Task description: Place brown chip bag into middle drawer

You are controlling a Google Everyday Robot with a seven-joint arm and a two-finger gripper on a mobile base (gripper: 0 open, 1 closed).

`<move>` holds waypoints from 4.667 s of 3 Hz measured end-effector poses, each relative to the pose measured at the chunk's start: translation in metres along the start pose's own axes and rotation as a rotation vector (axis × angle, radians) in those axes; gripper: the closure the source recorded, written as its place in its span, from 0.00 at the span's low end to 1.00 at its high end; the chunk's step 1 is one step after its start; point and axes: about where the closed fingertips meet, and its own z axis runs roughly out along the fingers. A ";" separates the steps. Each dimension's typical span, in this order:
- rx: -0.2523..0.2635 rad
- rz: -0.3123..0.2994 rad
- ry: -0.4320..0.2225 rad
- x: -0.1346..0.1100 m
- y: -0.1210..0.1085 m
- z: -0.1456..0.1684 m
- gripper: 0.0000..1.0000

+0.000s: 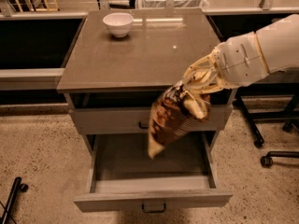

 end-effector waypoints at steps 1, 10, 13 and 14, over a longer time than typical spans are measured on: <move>-0.040 0.008 -0.010 0.002 0.002 0.010 1.00; -0.395 0.159 0.148 0.164 0.251 0.156 1.00; -0.492 0.270 0.134 0.206 0.341 0.205 0.77; -0.492 0.270 0.134 0.206 0.341 0.205 0.45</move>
Offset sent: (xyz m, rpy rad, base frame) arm 0.0239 0.0140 -0.1072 -0.2422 0.1322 0.0539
